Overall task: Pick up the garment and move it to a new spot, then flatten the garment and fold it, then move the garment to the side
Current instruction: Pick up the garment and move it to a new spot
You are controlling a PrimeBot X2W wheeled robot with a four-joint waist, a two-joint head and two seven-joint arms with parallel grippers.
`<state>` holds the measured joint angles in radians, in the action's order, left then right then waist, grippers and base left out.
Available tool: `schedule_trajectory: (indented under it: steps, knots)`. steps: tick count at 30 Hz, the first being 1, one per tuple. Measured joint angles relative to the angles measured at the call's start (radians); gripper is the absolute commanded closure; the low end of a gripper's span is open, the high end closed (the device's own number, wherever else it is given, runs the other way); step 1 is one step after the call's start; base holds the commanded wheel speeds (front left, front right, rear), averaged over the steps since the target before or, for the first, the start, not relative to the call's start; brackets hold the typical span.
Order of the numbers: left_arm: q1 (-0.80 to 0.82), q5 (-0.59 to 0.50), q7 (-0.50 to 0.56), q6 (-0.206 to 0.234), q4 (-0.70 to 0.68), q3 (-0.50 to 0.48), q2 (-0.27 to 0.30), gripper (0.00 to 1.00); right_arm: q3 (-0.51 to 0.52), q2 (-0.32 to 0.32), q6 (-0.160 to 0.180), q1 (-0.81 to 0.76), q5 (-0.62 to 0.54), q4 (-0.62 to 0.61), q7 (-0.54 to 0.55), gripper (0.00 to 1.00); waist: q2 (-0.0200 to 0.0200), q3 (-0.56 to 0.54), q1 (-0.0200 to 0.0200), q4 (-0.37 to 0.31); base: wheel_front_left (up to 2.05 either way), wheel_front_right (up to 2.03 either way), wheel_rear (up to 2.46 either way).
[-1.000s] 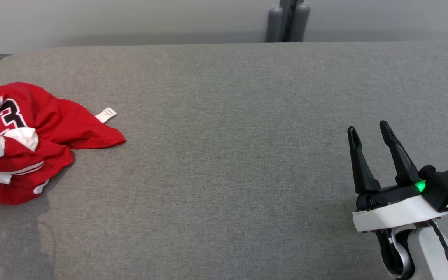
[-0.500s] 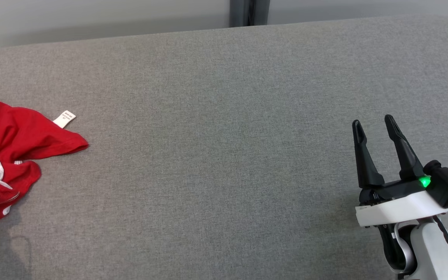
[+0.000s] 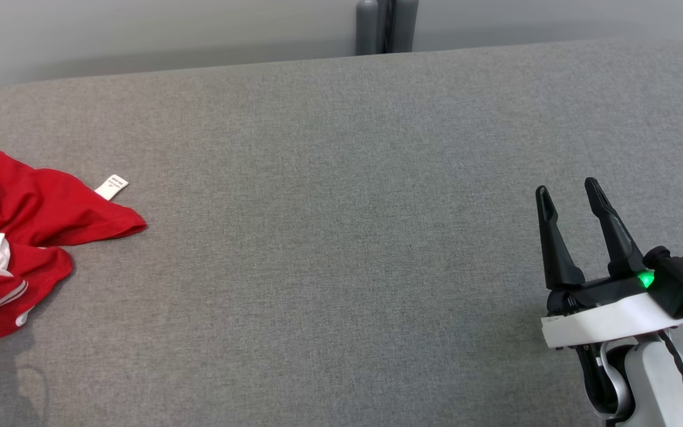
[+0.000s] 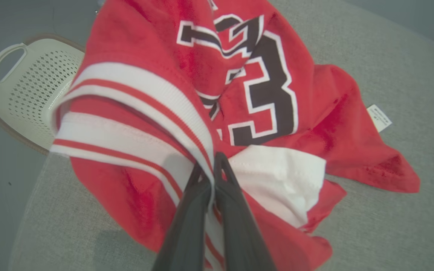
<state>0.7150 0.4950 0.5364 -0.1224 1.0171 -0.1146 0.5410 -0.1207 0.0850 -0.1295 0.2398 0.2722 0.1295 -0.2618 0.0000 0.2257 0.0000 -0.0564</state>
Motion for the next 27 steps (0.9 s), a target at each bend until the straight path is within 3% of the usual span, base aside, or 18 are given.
schedule_trajectory:
  steps: [7, 18, 27]
  knots:
    - [0.027, 0.006, -0.013, -0.004, -0.079, 0.068, 0.029, 1.00, -0.004, -0.008, 0.000, -0.019, 0.000, 0.012, 0.000, 0.00, 0.0000, -0.045, 0.0000, 0.017, 0.00, 0.00, 0.00]
    - [0.032, 0.072, 0.011, -0.007, -0.356, 0.236, 0.067, 1.00, -0.018, -0.022, 0.000, -0.063, 0.012, 0.034, 0.000, 0.00, 0.0000, -0.159, 0.0000, 0.034, 0.00, 0.00, 0.00]
    - [0.014, 0.188, 0.091, -0.007, -0.642, 0.317, 0.037, 1.00, -0.017, -0.029, 0.000, -0.088, 0.024, 0.039, 0.000, 0.00, 0.0000, -0.216, 0.0000, -0.008, 0.00, 0.00, 0.00]
